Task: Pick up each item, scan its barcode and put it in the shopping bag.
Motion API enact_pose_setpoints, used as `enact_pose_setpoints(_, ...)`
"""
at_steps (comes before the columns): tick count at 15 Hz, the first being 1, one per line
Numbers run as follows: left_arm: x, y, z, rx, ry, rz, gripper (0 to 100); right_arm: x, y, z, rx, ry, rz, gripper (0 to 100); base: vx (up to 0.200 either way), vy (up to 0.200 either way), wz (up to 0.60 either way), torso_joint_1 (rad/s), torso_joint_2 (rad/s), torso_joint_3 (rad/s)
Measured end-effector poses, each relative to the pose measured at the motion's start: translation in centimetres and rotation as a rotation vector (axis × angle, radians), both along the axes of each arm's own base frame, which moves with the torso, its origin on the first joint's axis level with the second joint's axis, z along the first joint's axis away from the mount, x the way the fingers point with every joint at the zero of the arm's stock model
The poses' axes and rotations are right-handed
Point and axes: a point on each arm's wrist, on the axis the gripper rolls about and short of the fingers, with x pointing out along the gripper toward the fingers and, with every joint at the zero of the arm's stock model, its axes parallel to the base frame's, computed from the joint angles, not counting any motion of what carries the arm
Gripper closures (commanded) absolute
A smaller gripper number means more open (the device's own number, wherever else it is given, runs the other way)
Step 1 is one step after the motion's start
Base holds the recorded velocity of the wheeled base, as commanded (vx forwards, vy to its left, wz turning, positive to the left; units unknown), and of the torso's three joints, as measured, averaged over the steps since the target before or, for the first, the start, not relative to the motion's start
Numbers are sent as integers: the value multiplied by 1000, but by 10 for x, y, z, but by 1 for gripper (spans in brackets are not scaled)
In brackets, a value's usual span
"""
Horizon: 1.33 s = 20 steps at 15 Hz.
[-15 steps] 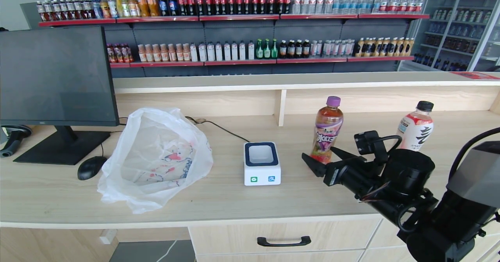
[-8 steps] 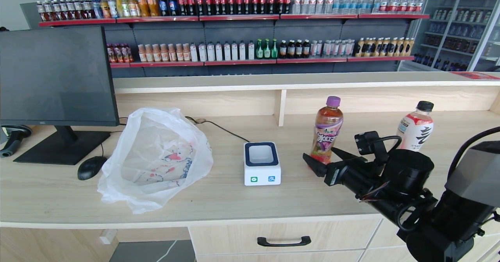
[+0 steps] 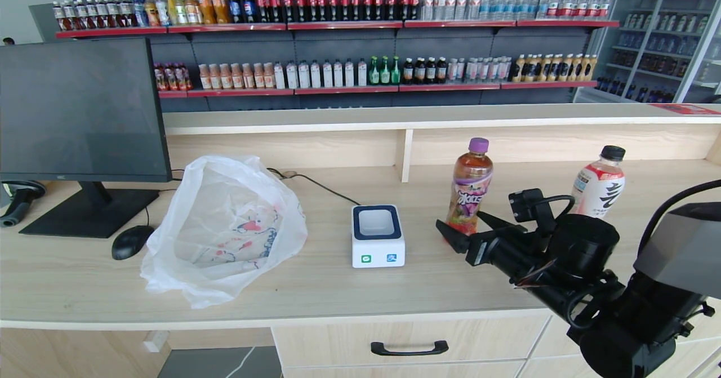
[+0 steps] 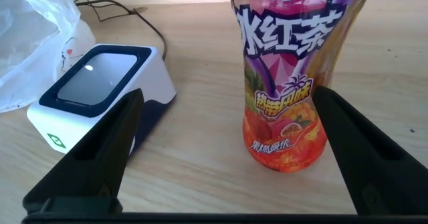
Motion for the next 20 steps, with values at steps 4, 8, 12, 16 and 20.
enact_pose_setpoints(4, 0, 0, 0, 0, 0, 0, 0, 6, 2, -2, 3, -8, -1, 0, 0, 0, 0, 0, 0, 0)
enact_pose_setpoints(8, 0, 0, 0, 0, 0, 0, 0, 12, 0, -3, 6, -13, -12, 0, 0, 0, 0, 0, 0, 0)
enact_pose_setpoints(12, 0, 0, 0, 0, 0, 0, 0, 19, -1, -4, 10, -20, -22, 0, 0, 0, 0, 0, 0, 0)
enact_pose_setpoints(16, 0, 0, 0, 0, 1, 0, 0, 25, 1, -6, 13, -28, -24, 0, 0, 0, 0, 0, 0, 0)
enact_pose_setpoints(20, 0, 0, 0, 0, 0, 0, 0, 29, 2, -9, 15, -28, -24, 0, 0, 0, 0, 0, 0, 0)
